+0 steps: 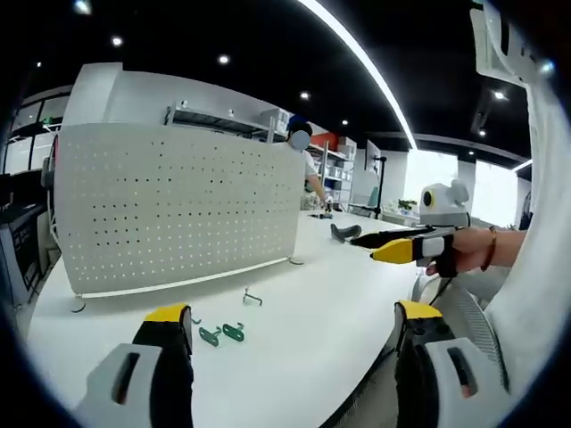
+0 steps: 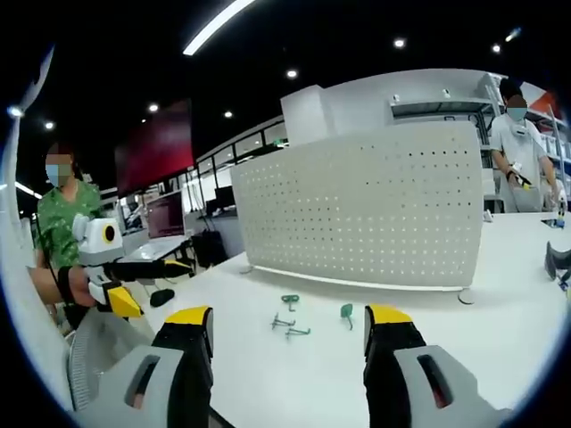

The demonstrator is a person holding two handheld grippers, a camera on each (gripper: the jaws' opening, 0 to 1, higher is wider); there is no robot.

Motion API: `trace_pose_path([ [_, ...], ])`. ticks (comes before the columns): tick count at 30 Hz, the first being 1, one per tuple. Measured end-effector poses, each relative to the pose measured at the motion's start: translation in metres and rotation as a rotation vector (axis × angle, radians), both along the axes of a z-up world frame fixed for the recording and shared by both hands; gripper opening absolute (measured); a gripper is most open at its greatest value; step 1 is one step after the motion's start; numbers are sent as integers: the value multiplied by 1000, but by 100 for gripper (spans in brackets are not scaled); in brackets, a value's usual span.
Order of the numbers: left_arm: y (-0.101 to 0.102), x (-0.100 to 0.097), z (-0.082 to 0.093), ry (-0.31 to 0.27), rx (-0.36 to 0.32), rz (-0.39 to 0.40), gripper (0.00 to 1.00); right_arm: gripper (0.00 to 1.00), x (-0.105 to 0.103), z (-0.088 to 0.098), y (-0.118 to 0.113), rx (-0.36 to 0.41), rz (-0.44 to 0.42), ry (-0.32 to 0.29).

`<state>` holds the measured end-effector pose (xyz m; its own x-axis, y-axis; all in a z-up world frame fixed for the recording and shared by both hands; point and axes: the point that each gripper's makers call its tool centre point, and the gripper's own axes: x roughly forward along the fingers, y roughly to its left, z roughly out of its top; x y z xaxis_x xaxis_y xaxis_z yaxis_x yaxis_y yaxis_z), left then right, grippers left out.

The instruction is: Insert the hook assembly into the mounting plate slot until the hook locks in place.

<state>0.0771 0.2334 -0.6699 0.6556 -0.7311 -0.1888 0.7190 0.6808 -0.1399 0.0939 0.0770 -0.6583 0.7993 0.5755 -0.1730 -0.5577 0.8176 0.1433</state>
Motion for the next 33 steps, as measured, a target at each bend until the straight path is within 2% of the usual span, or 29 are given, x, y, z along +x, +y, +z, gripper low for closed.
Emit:
trace_pose_path([
  [8,-9,2,-3,11,12,7,95,69,-5,-6,-5,8,-2,17],
  [17,-23,13,-10,57,11,1,94,68,-9,-9,-14,25,-16,21],
  [21,-26,20,-18,92,20,6,94,68,-8,-11,-16,25,-14,27],
  [33,-28,35,-32,139,29,19,92,67,1,-14,-11,22,3,40],
])
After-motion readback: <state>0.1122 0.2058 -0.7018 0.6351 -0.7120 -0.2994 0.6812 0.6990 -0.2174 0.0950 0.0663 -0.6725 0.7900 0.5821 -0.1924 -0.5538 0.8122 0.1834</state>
